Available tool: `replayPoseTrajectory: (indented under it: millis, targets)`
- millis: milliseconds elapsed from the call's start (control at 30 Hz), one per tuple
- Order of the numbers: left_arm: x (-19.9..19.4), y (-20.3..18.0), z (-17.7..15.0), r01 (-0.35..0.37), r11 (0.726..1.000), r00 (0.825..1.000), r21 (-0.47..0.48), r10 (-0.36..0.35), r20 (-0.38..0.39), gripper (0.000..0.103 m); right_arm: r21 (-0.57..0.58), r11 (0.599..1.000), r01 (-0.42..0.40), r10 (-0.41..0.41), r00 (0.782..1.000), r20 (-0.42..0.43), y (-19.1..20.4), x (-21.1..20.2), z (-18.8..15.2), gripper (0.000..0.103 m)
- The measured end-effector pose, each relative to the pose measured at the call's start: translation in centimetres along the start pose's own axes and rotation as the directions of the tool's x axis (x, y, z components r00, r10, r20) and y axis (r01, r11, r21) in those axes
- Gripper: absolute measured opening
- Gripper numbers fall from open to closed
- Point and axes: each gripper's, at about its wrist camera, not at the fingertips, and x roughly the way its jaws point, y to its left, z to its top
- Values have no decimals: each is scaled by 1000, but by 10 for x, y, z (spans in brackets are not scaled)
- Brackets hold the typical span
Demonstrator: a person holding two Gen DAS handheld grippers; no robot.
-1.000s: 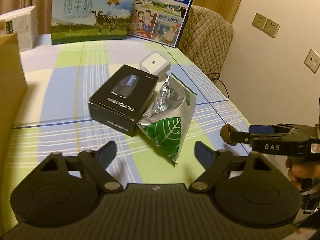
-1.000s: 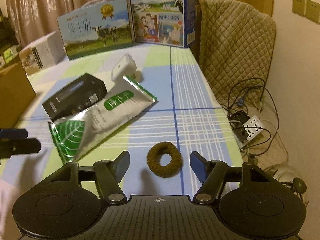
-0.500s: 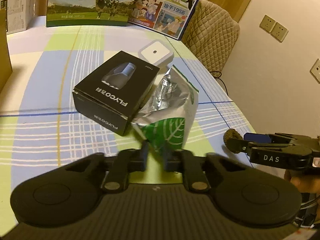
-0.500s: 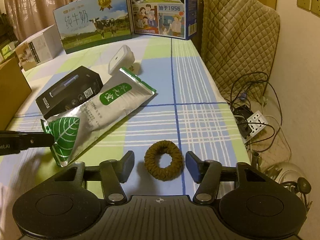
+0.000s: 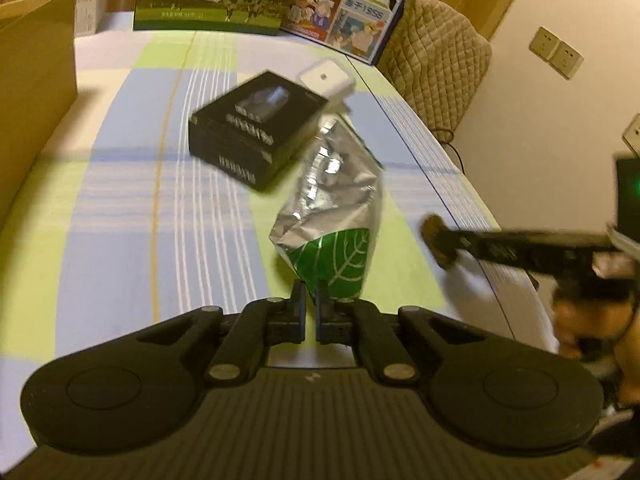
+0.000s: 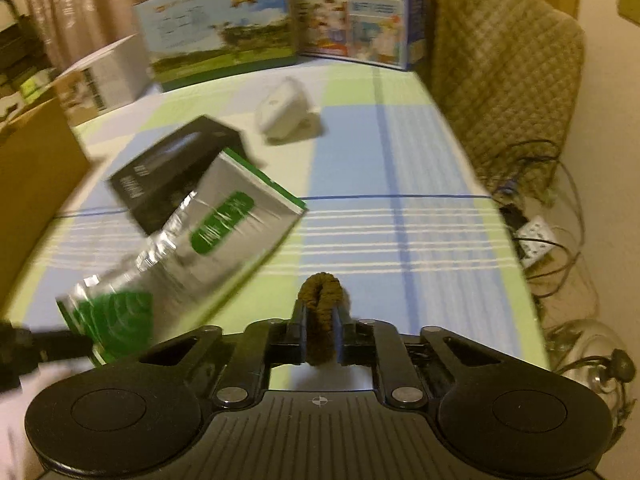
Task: Organize objects
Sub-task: 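Grasp the silver foil bag with the left tool while the right tool grasps the brown scrunchie, then lift the foil bag and scrunchie and carry them toward the cardboard box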
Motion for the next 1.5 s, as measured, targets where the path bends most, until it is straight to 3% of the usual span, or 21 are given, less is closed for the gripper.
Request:
replayPoseTrajectory:
  millis: [133,233,400,533,567,633,700,733,833,1033,1100,1167,1500]
  targets:
    - [-18,-10,-21,22,1000,998,6,-21,-53,5,-13,996,-89,88,996,-26,20,-5,-6,2]
    - [-33,-13,-27,18,999,998,36,-16,-60,9,-39,996,-76,75,997,-10,28,-10,-7,2]
    - [-50,-8,-10,1,998,1000,70,0,-7,33,-3,998,-59,59,998,-1,16,-13,-7,2]
    - [-41,0,14,0,997,1000,82,-1,18,48,-5,999,-43,43,999,-7,10,-10,-9,2]
    - [-37,2,19,-1,997,1000,83,-1,19,55,-8,999,-35,35,999,-11,9,-9,-9,4]
    - [-29,4,27,5,997,1000,81,-7,24,60,-8,1000,-17,17,1000,-4,6,-8,-8,17]
    - [-23,8,32,11,997,1000,79,-13,21,63,-2,1000,-26,26,1000,17,5,-11,-6,56]
    - [-21,9,33,8,997,1000,75,-10,24,64,0,999,-38,38,999,30,5,-13,-6,58]
    - [-16,18,36,-4,998,999,65,2,32,65,-41,997,-67,68,997,24,11,-12,-7,58]
    - [-10,30,35,-5,999,1000,47,4,18,65,-153,987,-47,40,998,-50,27,6,-12,57]
    - [-8,28,35,7,998,1000,54,-7,14,72,-167,985,-29,19,998,-58,28,9,-13,32]
    - [-4,24,36,21,997,1000,76,-21,1,78,-164,986,-12,2,998,-59,27,9,-11,17]
    - [44,-1,52,91,981,988,171,-68,-135,83,-23,1000,17,-17,1000,-19,3,-1,-1,16]
